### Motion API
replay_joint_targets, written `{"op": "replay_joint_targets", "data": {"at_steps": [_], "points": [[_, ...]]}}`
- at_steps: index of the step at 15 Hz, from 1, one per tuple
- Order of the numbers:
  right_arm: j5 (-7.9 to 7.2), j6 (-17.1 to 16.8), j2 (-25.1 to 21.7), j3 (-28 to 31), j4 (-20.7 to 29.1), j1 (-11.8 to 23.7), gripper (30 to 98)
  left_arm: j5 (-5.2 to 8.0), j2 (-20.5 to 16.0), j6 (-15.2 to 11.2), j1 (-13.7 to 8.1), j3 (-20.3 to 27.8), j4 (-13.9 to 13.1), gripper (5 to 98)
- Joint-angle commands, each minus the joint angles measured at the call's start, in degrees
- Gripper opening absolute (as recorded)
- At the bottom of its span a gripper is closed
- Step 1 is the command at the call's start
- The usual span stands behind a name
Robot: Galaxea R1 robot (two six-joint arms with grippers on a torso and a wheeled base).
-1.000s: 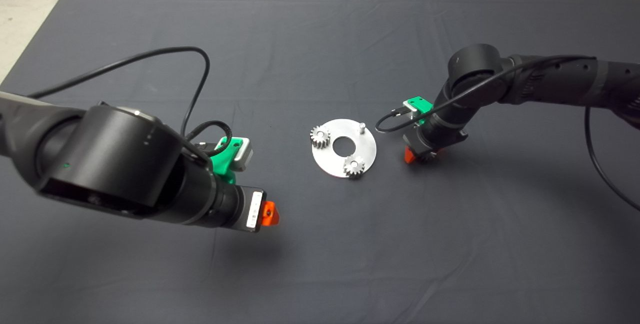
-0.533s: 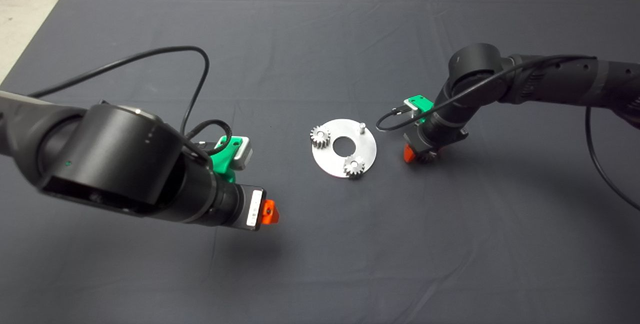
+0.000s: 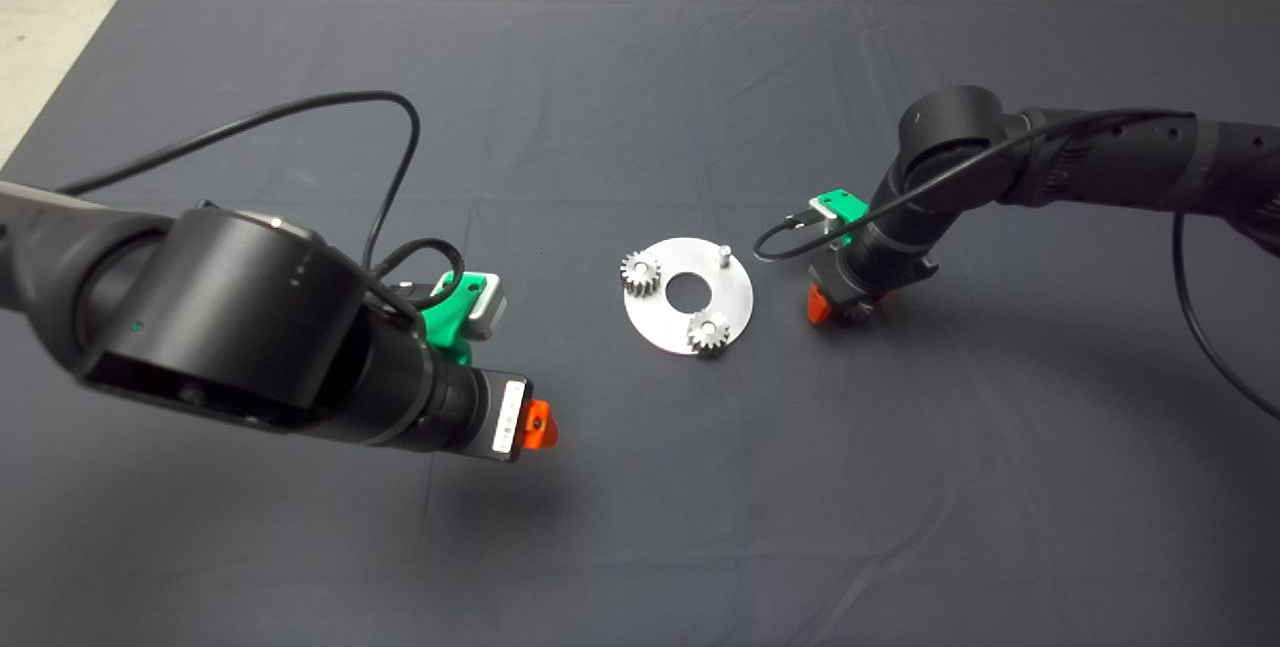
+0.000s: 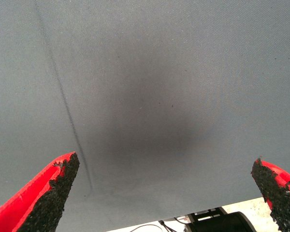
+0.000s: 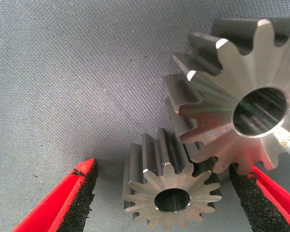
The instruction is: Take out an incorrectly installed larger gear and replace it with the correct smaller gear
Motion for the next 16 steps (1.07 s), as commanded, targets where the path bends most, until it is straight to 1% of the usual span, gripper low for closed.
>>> {"op": "replay_joint_targets", "data": {"at_steps": [1,2,3,4,5,7,8,10,11,13,16], "points": [[-7.46,0.25,-0.13,0.23,-2.00,1.21,72.3,0.81,0.02,0.13,-0.16,0.41,0.64,92.1],[-7.46,0.25,-0.13,0.31,-2.00,1.21,70.5,0.89,-0.04,0.18,-0.16,0.41,0.64,92.1],[-7.46,0.19,-0.13,0.32,-2.08,1.21,66.8,0.84,-0.01,0.18,-0.16,0.32,0.64,92.1],[-7.46,0.25,-0.13,0.32,-2.09,1.21,66.0,0.85,0.05,0.18,-0.16,0.32,0.64,92.1],[-7.46,0.25,-0.13,0.32,-2.09,1.21,62.6,0.82,0.05,0.18,-0.16,0.24,0.64,92.1],[-7.46,0.25,-0.13,0.32,-2.09,1.21,61.2,0.85,0.05,0.18,-0.16,0.19,0.64,92.1],[-7.46,0.25,-0.13,0.32,-2.08,1.21,58.1,0.88,0.05,0.11,-0.16,0.15,0.64,92.1],[-7.46,0.25,-0.13,0.32,-2.09,1.21,55.6,0.81,0.05,0.18,-0.16,0.06,0.64,92.1],[-7.46,0.25,-0.13,0.23,-2.09,1.21,52.5,0.90,0.05,0.11,-0.16,-0.03,0.64,92.1],[-7.46,0.25,-0.05,0.28,-2.09,1.21,50.8,0.90,0.05,0.18,-0.16,-0.03,0.64,92.1],[-7.46,0.25,-0.22,0.41,-2.00,1.21,44.6,0.86,0.01,0.18,-0.16,-0.03,0.64,92.1]]}}
